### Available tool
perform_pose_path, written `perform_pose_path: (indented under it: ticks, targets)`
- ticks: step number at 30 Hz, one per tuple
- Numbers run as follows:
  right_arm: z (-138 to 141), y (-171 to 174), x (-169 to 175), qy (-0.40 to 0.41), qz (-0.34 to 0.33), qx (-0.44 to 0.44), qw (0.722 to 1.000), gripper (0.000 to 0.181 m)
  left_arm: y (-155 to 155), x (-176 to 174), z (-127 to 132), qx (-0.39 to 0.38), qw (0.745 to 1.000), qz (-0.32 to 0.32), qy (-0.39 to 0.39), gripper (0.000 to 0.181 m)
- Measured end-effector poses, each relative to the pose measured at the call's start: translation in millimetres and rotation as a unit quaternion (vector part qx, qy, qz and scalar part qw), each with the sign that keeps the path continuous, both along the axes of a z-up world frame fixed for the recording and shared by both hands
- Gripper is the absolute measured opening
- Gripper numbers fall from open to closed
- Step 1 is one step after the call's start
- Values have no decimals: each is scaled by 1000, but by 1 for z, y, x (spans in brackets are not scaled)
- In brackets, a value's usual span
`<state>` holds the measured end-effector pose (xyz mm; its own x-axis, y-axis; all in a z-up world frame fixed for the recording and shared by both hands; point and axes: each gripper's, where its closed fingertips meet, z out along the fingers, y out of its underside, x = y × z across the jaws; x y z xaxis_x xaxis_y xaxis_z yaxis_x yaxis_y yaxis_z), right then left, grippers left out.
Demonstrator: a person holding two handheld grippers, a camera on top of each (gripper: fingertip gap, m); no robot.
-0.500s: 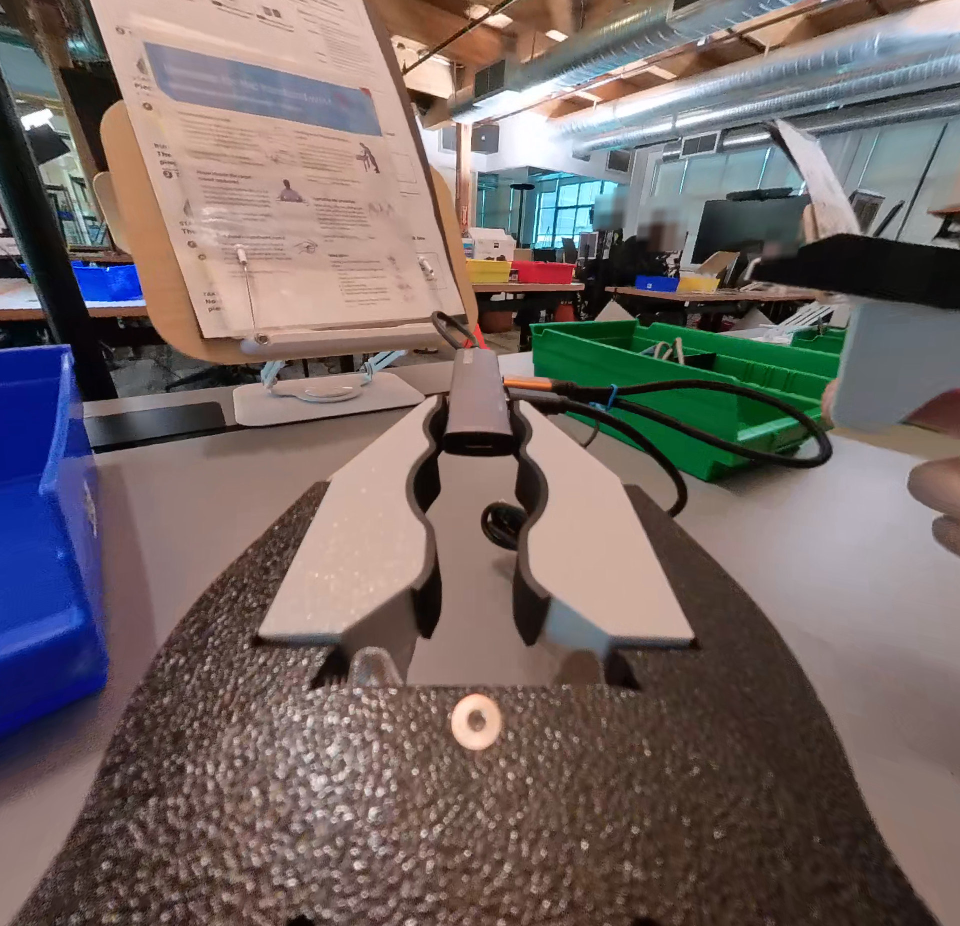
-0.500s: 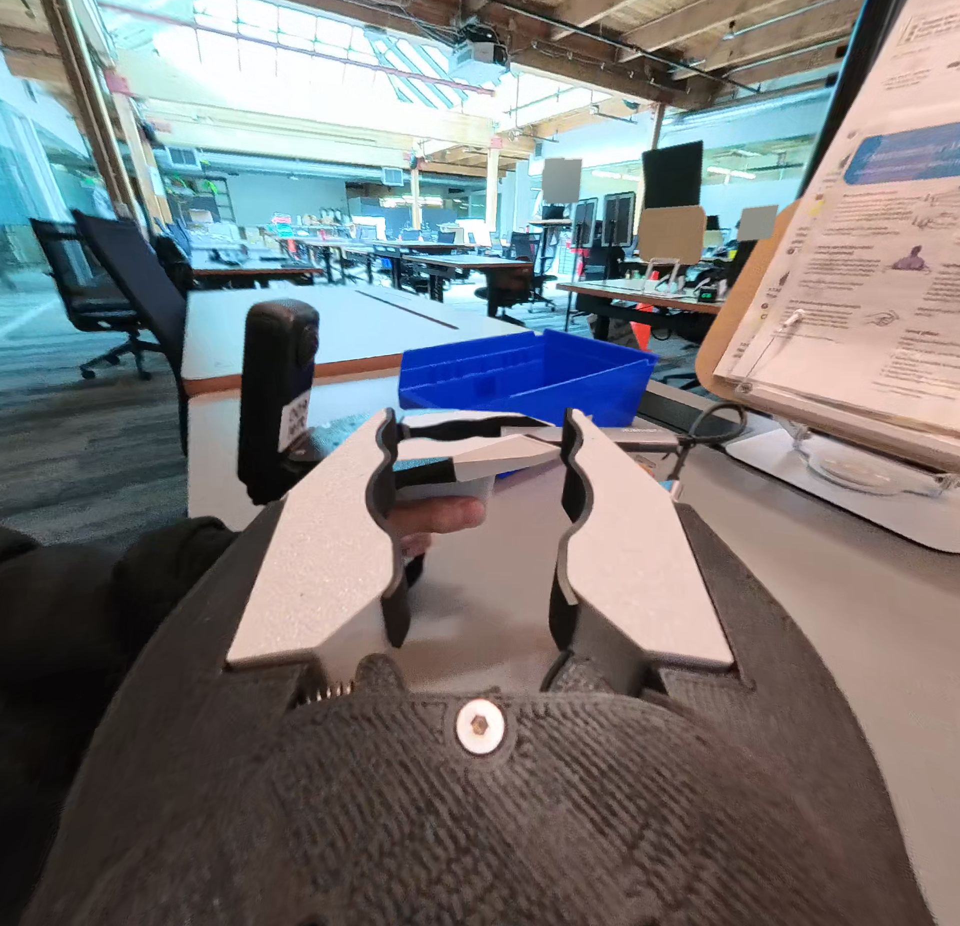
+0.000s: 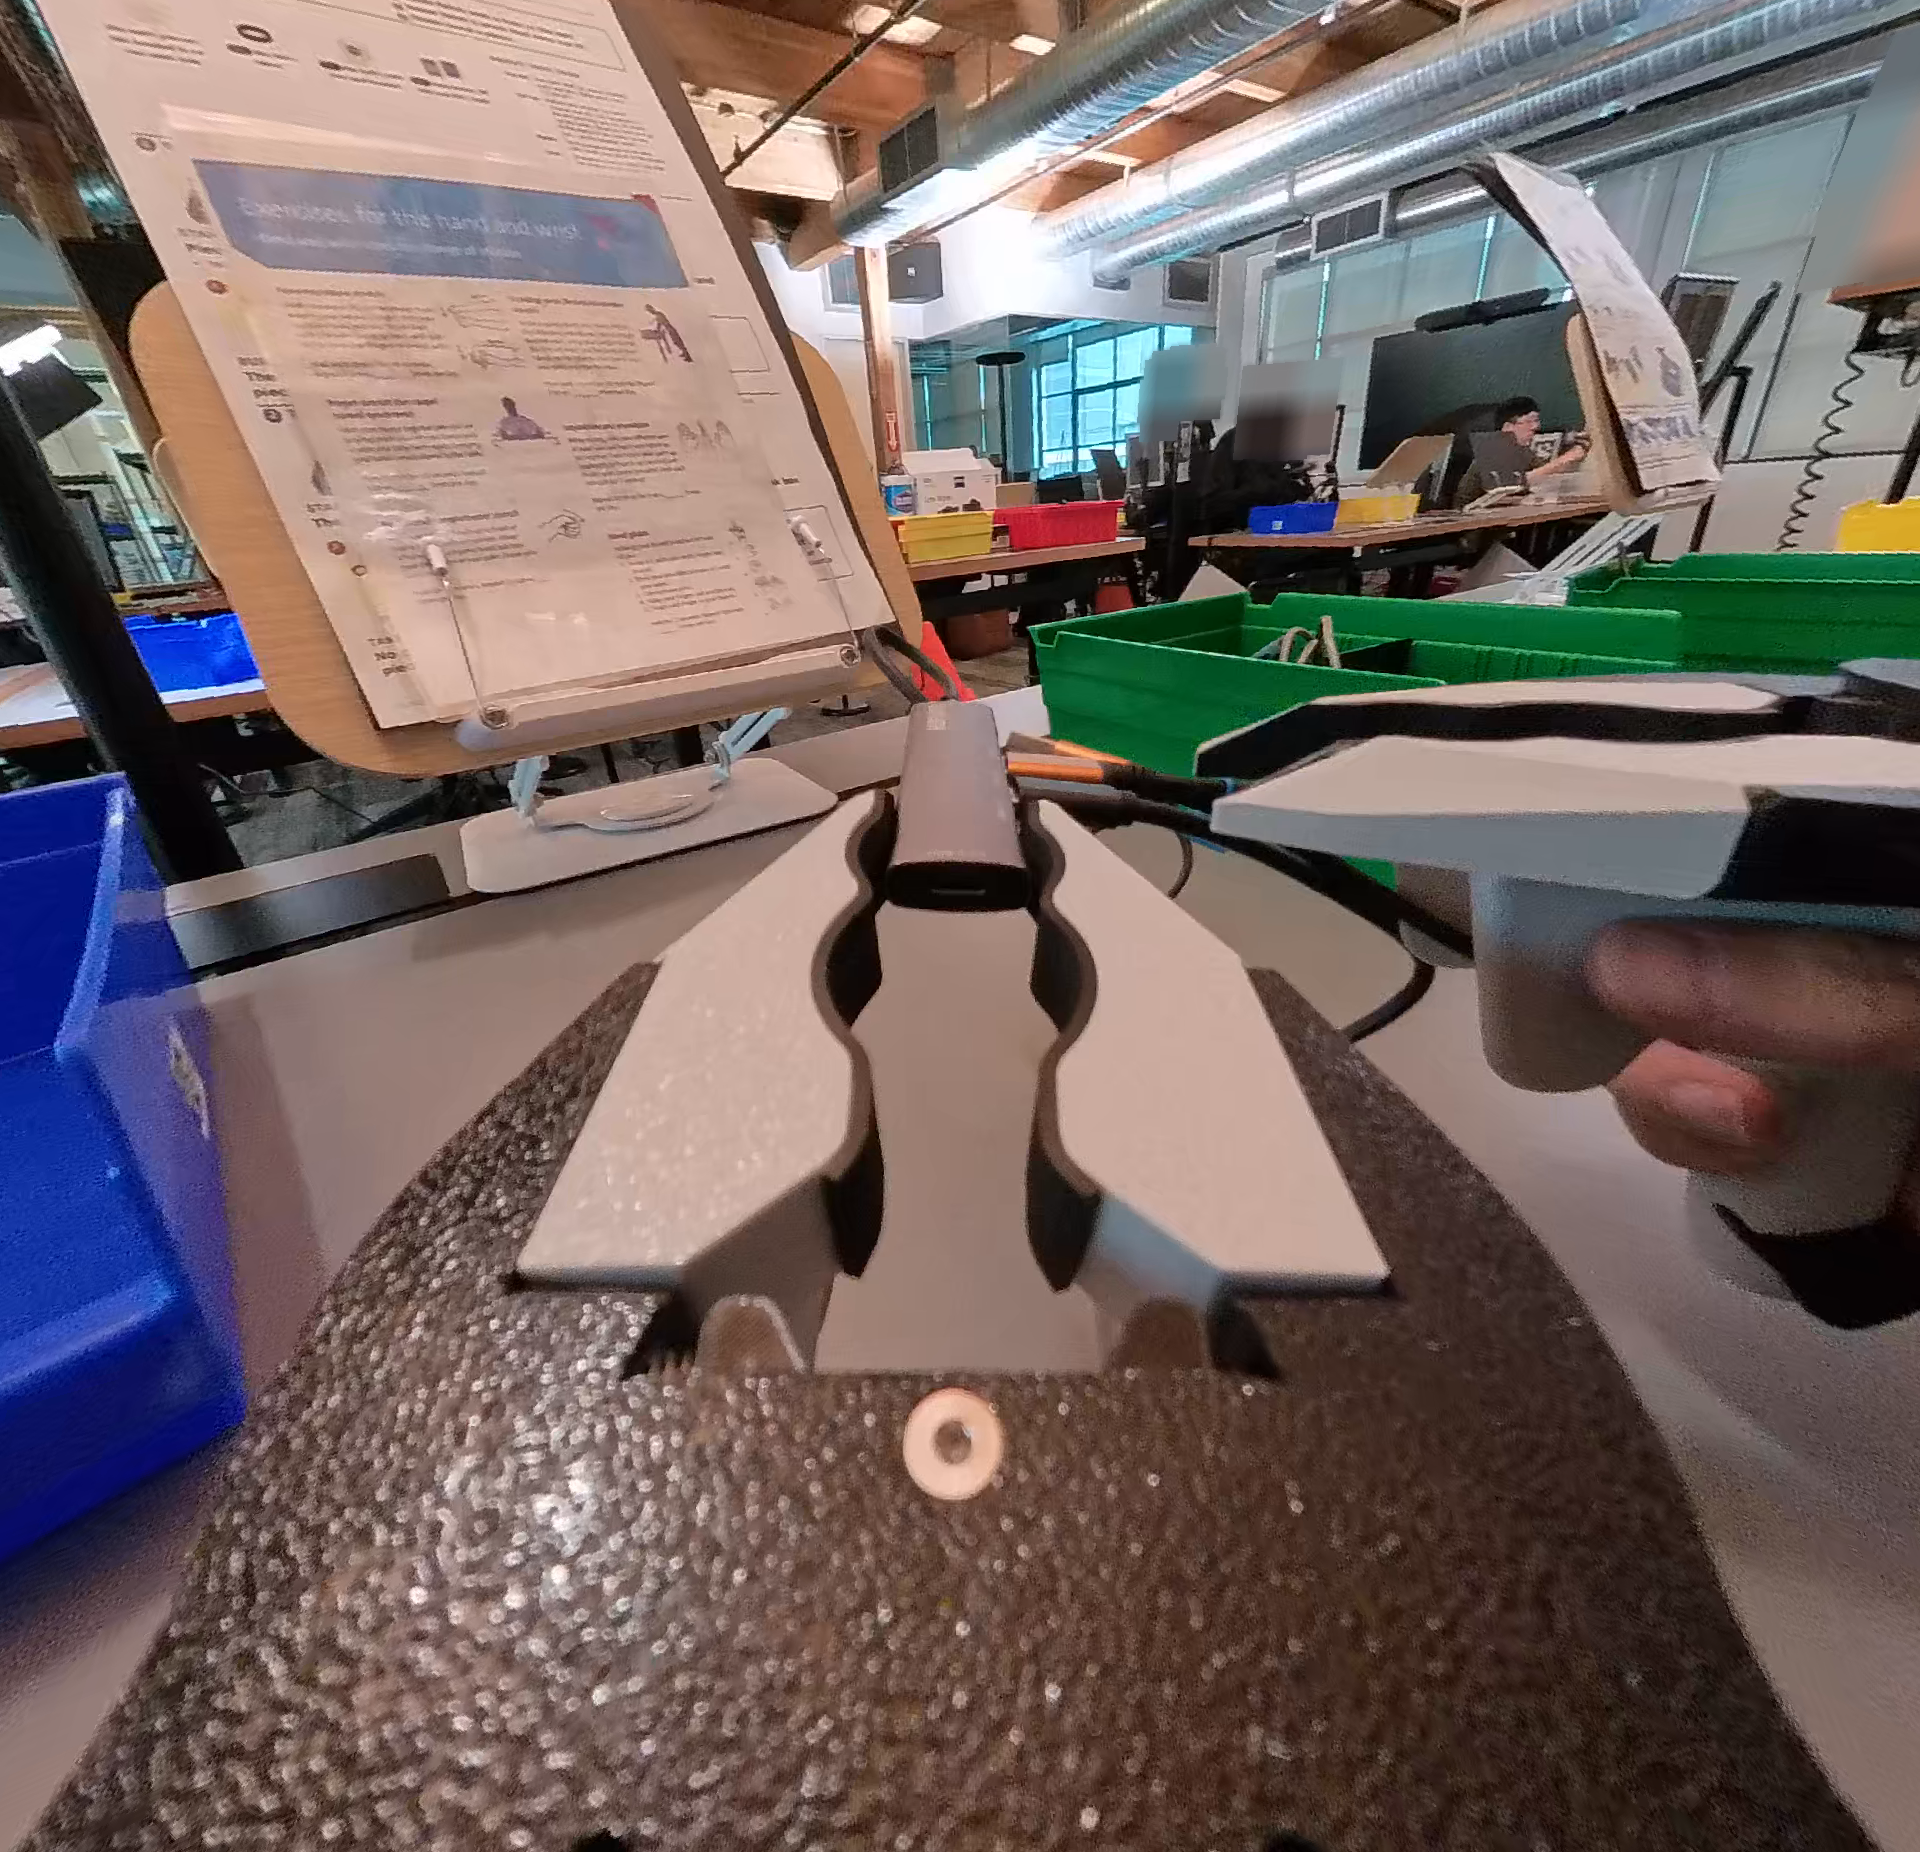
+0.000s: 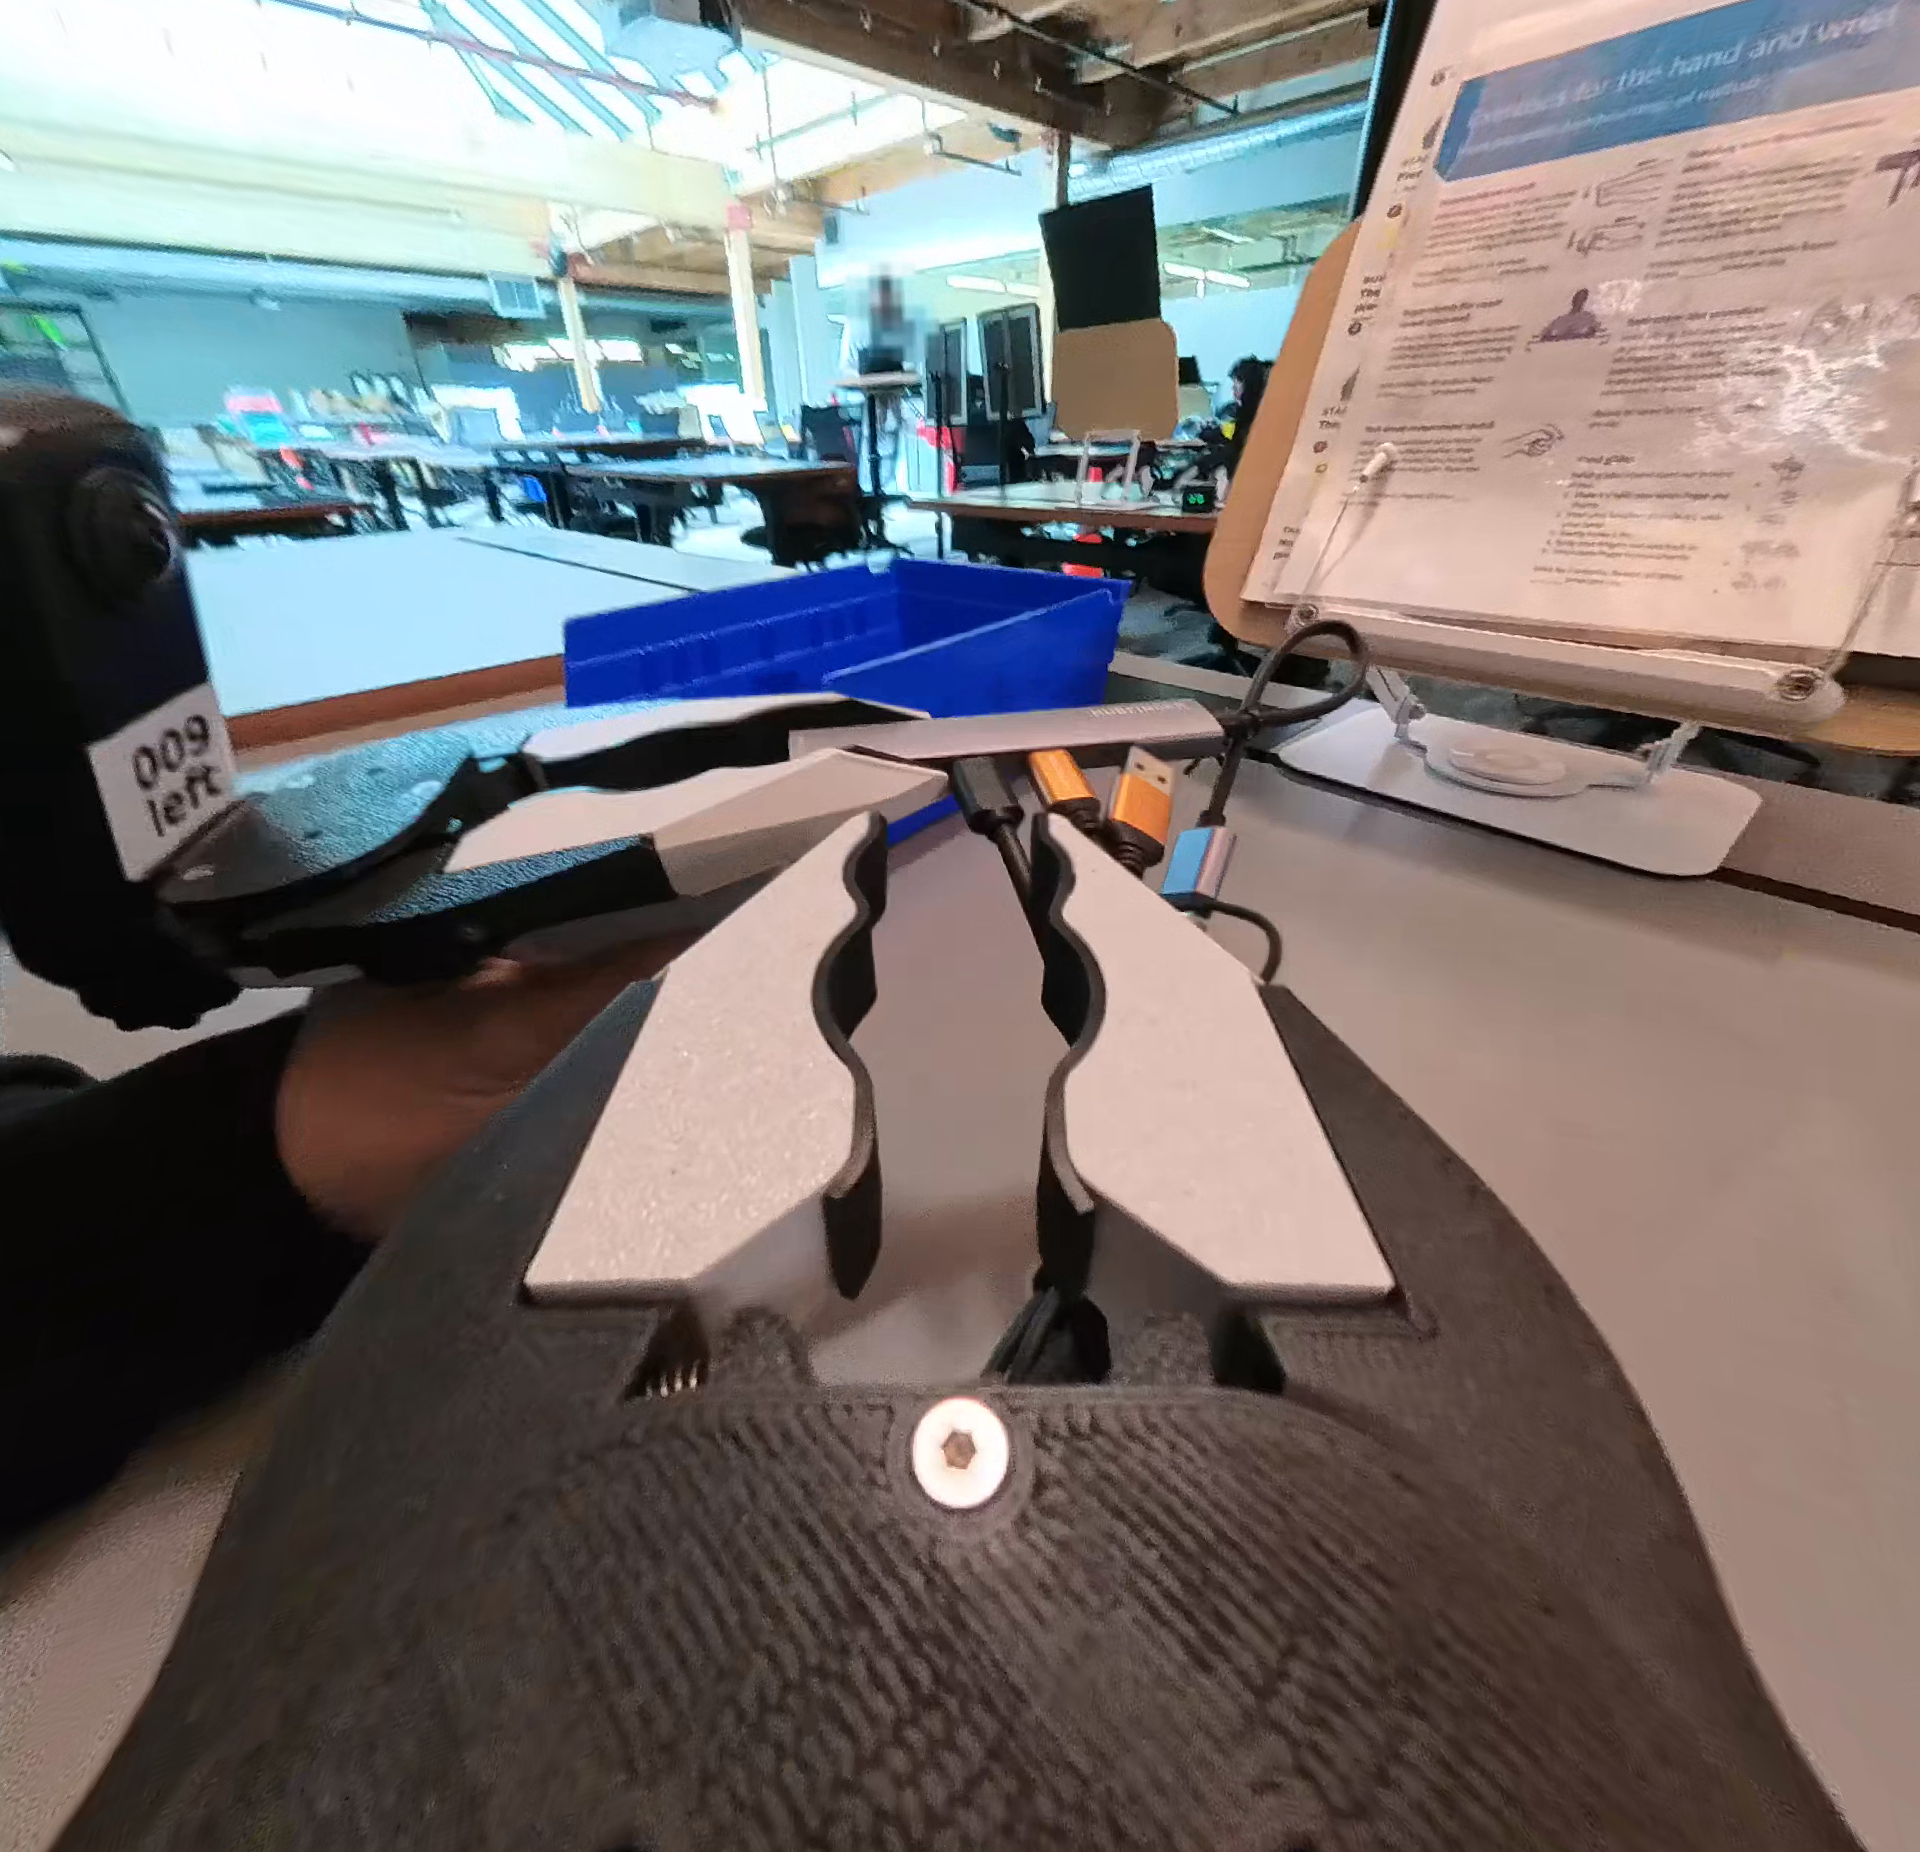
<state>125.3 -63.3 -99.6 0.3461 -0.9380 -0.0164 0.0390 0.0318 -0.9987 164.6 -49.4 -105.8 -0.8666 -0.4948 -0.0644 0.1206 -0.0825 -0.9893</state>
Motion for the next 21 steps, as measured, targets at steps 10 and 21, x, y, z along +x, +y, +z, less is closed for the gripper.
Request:
perform_pose_path:
  ticks: [10, 21]
  targets:
    - [-14, -1, 14, 67, -54, -46, 995, 28, 0, 1, -1, 14, 1000, 10, -19, 22]
    - [-9, -7, 7, 51, -43, -8, 998, 10, -4, -8, 3, -20, 999, -40, -9, 22]
